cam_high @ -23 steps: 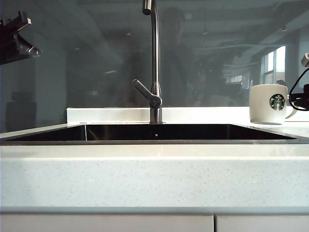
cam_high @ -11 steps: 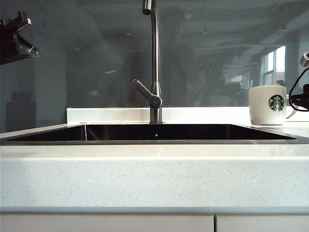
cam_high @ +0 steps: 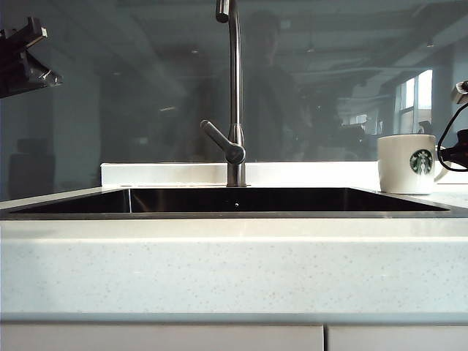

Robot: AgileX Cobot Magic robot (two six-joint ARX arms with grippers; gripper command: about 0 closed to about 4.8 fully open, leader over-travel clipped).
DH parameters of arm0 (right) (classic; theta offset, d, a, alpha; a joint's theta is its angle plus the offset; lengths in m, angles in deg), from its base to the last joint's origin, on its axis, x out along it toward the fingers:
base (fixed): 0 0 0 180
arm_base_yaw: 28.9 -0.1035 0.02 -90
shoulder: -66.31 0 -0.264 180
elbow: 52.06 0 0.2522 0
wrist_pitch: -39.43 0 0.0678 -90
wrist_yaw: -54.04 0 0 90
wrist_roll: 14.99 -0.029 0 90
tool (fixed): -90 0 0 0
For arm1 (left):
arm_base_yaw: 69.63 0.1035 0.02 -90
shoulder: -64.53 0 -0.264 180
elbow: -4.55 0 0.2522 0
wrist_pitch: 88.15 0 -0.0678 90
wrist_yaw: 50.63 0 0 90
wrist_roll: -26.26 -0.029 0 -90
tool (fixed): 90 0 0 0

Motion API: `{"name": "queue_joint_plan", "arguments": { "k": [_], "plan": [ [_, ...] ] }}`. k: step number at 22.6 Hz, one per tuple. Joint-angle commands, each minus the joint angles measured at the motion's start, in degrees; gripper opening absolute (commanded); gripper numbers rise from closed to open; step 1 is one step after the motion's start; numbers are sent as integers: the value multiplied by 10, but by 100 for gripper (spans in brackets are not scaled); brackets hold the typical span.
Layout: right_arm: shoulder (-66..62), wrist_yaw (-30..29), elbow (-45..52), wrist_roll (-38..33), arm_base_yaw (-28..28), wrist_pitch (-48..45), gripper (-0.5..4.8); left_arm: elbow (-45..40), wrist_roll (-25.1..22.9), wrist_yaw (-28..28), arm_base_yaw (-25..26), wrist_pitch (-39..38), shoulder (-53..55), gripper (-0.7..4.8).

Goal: Pick up the mug next to the sink, go to the faucet to get some water, pour the water into the sink, and finally put the mug back to its place.

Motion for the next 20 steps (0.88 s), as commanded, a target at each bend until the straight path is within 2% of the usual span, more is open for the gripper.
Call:
{"name": "queue_joint_plan", "arguments": {
  "k": [1, 10, 13, 20],
  "plan": [
    [7, 1, -5, -2, 0, -22, 127, 2, -3, -1, 0, 6, -2, -4],
    [-12, 11, -5, -2, -3, -23, 128, 2, -5, -1, 0, 5, -2, -4],
    [-22, 11, -8, -2, -3, -26, 177, 2, -5, -1, 0, 5, -2, -4],
    [-51, 8, -55, -5, -3, -21, 180, 2, -5, -1, 0, -1, -2, -4]
  ]
}}
